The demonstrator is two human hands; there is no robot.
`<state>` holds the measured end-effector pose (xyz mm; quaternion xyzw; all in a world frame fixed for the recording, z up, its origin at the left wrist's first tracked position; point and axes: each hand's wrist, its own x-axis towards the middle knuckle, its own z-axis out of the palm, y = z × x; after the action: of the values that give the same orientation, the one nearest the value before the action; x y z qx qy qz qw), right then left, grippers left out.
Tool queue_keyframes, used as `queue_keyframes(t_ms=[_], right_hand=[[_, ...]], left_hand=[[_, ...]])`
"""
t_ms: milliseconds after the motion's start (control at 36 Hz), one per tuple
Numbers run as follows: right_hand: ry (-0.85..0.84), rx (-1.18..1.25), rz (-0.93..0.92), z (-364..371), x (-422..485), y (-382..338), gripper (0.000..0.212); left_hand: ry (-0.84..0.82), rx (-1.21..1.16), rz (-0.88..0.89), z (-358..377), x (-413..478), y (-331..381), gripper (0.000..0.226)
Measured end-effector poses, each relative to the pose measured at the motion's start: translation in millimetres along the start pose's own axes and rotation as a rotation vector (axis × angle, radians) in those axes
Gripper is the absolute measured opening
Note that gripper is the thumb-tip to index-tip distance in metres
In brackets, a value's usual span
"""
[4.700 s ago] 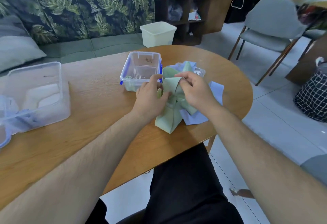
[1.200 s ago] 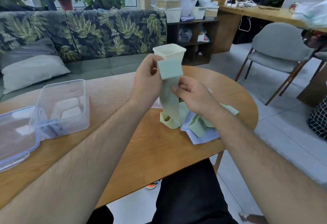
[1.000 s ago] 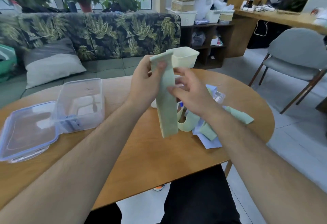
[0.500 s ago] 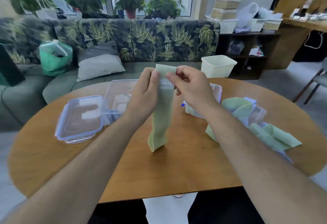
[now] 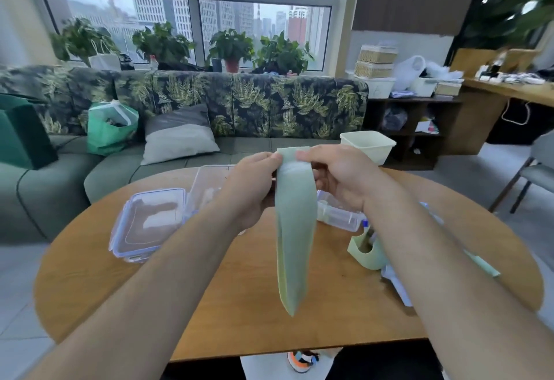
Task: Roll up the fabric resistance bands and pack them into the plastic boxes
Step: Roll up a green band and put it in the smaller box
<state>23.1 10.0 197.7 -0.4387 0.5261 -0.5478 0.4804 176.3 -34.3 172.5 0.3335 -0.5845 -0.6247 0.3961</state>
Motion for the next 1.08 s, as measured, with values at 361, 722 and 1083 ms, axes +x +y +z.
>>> queue_keyframes(t_ms=[361,722,1083], right_hand=[[0.064,-0.284,0.233,-8.9,35.7,119.3,0.013],[0.267,-0.627,0.062,-20.4,72.5,213.1,0.025],[0.329,-0.606,0.049,-20.6,64.1,226.1,0.04]], left_hand=[[0.104,0.255,-0.214,-13.5,18.7,-108.8,0.029],[0.236,0.776,0.032,-19.9,54.5,-208.0,0.037],[0.289,0.749,0.033,-9.1,59.3,-219.4,0.036]])
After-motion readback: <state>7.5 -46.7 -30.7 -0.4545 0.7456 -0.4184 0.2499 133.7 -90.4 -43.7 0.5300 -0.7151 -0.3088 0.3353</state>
